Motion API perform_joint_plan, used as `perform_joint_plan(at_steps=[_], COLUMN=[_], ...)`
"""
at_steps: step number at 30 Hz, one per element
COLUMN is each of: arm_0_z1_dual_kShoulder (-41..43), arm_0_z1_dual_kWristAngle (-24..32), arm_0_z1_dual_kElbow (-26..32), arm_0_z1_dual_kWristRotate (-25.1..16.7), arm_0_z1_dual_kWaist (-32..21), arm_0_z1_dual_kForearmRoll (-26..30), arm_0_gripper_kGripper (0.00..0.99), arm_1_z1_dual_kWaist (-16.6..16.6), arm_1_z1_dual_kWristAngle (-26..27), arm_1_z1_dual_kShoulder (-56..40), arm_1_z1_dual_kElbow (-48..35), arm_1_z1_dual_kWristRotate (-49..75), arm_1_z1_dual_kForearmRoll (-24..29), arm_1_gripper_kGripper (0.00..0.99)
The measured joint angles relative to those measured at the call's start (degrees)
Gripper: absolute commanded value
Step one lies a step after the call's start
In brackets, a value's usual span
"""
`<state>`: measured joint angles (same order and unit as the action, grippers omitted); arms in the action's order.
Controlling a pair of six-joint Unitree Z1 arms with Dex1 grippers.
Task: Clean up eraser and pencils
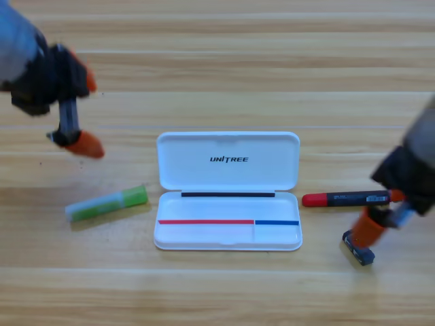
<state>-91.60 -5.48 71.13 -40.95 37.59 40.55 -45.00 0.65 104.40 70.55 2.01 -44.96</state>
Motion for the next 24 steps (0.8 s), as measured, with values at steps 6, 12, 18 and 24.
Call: perform_joint_plan(at_steps=[6,12,18,24], arm_0_z1_dual_kShoulder=[-6.5,-14.3,-19.2,-20.2], arm_0_z1_dual_kWristAngle=[0.0,1.0,3.6,4.6], arm_0_z1_dual_kElbow=[0.3,0.3,0.8,1.4], arm_0_z1_dual_kWristRotate=[0.0,0.8,1.6,1.7], arm_0_z1_dual_kWaist=[-2.9,-3.1,-3.2,-3.2], arm_0_z1_dual_kForearmRoll=[2.2,2.2,2.2,2.2], arm_0_gripper_kGripper=[0.922,0.934,0.934,0.936], arm_1_z1_dual_kWaist=[0.3,0.4,0.5,0.5], arm_1_z1_dual_kWristAngle=[-0.1,-0.6,-0.6,-0.6], arm_1_z1_dual_kShoulder=[8.2,12.3,13.0,13.0], arm_1_z1_dual_kElbow=[4.6,5.0,4.7,3.9], arm_1_z1_dual_kWristRotate=[-1.4,-6.7,-9.2,-10.7], arm_1_z1_dual_kForearmRoll=[0.0,0.0,0.0,0.0], arm_1_gripper_kGripper=[0.945,0.856,0.735,0.318])
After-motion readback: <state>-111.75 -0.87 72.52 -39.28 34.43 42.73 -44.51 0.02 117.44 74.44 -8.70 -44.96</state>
